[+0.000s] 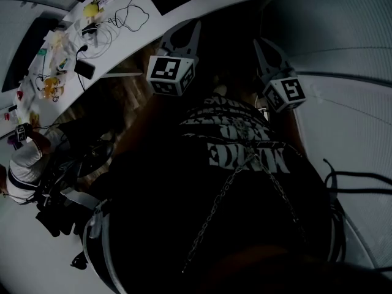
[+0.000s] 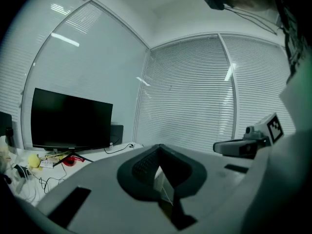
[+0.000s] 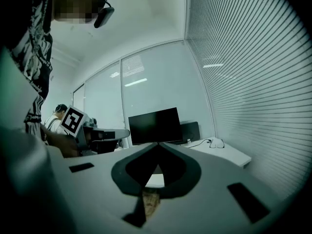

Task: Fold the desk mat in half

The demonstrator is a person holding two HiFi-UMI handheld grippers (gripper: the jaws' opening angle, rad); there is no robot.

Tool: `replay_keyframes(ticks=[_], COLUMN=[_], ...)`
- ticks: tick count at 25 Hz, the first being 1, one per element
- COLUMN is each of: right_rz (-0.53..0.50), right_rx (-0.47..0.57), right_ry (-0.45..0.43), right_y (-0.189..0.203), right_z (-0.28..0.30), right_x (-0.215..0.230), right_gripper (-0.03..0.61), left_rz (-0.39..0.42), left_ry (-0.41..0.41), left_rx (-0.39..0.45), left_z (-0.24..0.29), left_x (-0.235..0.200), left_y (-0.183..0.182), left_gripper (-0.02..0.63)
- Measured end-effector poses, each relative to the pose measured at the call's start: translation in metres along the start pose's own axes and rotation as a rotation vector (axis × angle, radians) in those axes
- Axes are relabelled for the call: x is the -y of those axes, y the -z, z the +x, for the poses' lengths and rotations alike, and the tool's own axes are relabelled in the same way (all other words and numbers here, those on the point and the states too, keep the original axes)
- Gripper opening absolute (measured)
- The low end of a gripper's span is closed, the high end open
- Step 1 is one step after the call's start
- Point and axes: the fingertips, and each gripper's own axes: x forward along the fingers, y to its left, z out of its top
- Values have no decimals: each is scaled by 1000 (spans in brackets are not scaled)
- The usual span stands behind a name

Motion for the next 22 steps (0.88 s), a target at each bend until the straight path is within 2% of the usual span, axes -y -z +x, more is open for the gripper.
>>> replay_keyframes(ticks=[4,8,12,16,22], right_rz=[1,11,1,-6,-4], right_rx=[-3,-23,-53,-62,-56], right_ry=[-38,-79,-85,-97,-97], right_y=[-4,3,-3,-7,11], right_z=[16,46,66,92,143], right_x=[1,-5,-14,-16,-17], right_gripper=[-2,-2,-2,-2,-2], left_rz=[-1,-33,-61,-40,-46], left_ry=[-26,-77,-106,-80,-36], left_rx=[-14,-50,-37,-22,-27], left_z=[-1,-7,-8,8,38], left_x=[-7,-37,-64,-79,-120], left_y=[6,24,14,3,21], left_gripper=[6,6,6,6,6])
